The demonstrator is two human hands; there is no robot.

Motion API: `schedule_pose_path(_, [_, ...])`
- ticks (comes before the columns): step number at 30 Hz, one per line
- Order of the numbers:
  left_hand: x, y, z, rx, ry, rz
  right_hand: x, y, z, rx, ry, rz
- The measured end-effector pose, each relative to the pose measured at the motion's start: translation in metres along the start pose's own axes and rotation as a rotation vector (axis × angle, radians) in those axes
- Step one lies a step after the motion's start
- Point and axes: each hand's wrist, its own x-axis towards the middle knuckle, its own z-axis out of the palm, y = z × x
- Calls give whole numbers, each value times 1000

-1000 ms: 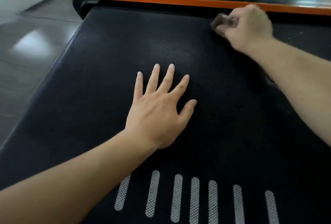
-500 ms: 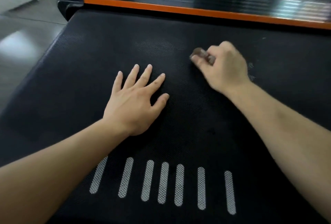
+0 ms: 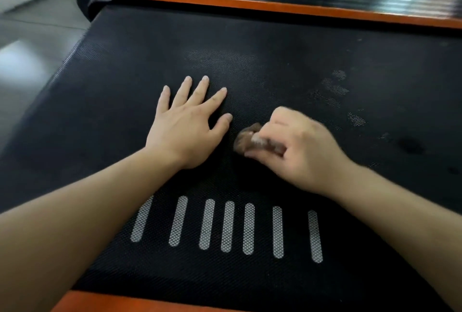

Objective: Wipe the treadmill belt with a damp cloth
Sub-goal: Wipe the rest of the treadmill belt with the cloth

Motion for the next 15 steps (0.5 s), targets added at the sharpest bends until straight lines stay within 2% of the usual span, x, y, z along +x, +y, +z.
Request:
schedule_pose_path(4, [0,0,0,-7,-5,1,16,32,-12,-146,194,387])
schedule_pose_path(6, [-1,1,-1,-1,-2,0,2,6,-2,-114,180,278])
schedule_pose_path(8, [-1,2,-1,2,-1,3,-22,-28,1,40,33,44])
schedule_pose_path(10, [-1,4,-2,3,-3,4,-35,-25,-3,32,-51,-93])
schedule_pose_path(11, [-1,4,-3,4,-6,1,-33,-14,-9,-35,-13,-54])
schedule_pose_path(14, [3,12,-8,6,-36,-26,-20,23,-26,-150,182,349])
schedule_pose_path(15, [6,18,-10,-2,-51,-41,-21,25,-24,-159,212,416])
